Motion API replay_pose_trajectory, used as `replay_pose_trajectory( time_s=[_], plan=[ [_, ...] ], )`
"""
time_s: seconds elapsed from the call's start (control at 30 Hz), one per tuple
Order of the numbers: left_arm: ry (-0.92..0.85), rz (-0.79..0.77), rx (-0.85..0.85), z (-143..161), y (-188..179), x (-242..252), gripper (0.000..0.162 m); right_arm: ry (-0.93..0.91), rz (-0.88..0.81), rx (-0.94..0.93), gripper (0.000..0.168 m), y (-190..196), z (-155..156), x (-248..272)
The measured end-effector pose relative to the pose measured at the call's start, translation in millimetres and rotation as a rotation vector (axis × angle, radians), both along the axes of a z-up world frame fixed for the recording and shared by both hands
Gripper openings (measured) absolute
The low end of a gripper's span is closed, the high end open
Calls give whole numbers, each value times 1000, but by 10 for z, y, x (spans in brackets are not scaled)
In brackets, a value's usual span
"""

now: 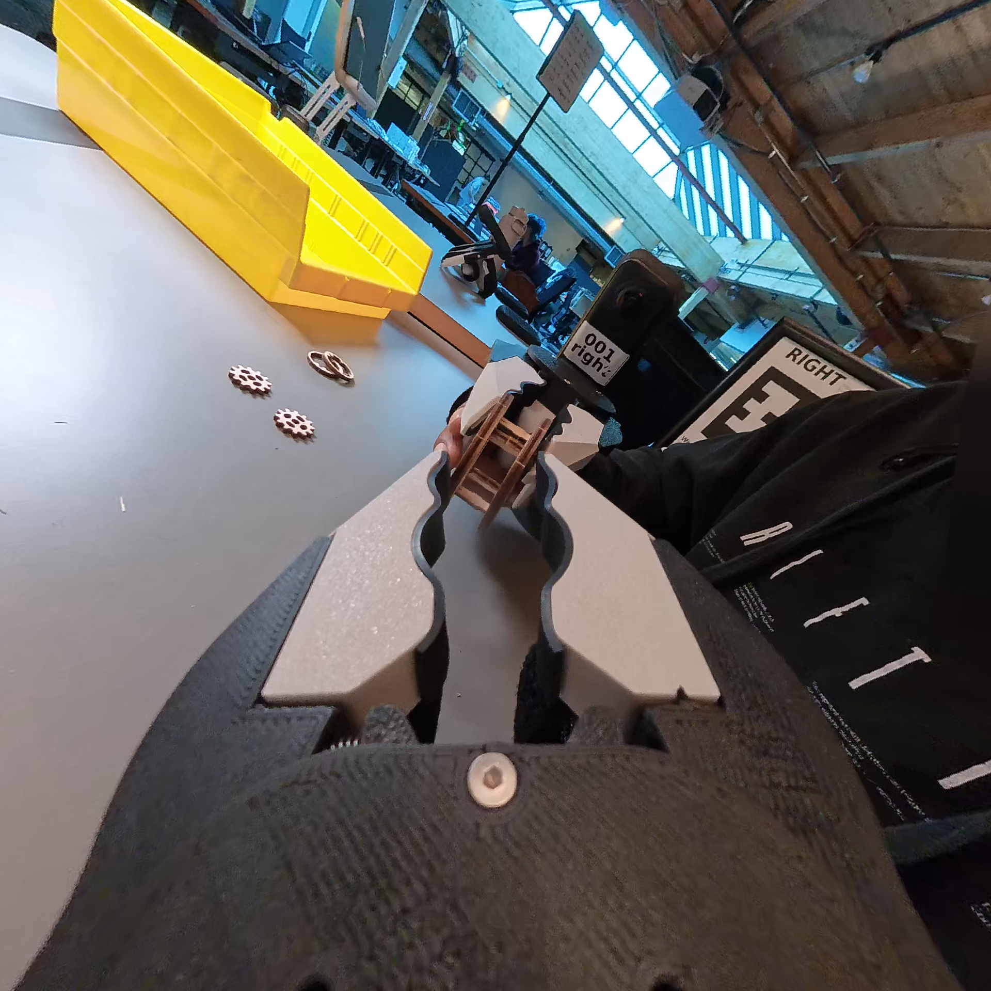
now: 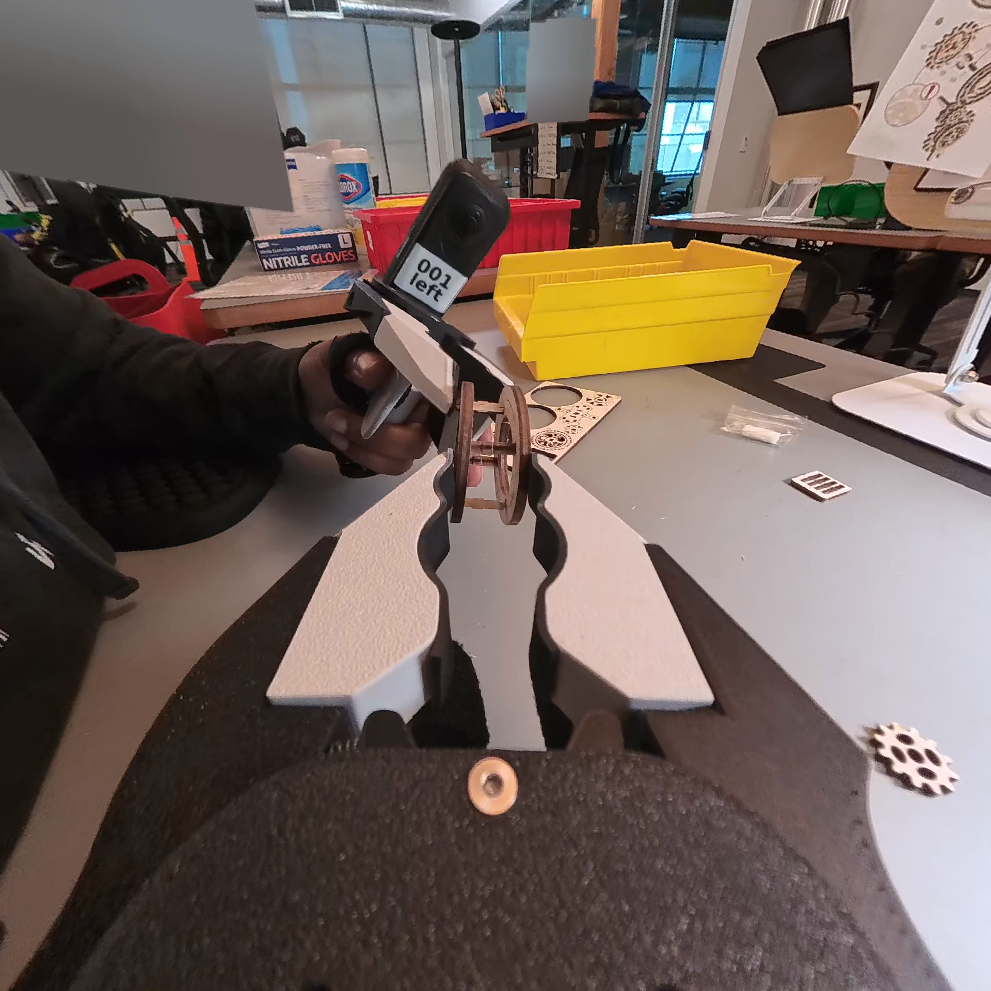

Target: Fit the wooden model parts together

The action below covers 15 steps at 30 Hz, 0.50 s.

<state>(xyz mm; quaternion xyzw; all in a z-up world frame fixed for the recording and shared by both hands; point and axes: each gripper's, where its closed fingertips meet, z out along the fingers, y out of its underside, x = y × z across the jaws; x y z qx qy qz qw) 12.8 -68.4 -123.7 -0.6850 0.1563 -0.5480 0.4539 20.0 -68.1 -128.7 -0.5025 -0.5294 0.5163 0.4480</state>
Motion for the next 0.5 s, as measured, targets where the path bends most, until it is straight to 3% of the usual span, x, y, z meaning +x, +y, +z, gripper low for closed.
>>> replay_pose_trajectory(
  time_s=[0.5],
  plan=[
    [120,100,94,27,42,-18,27,10,-57,26,24,20,19,-8]
  ],
)
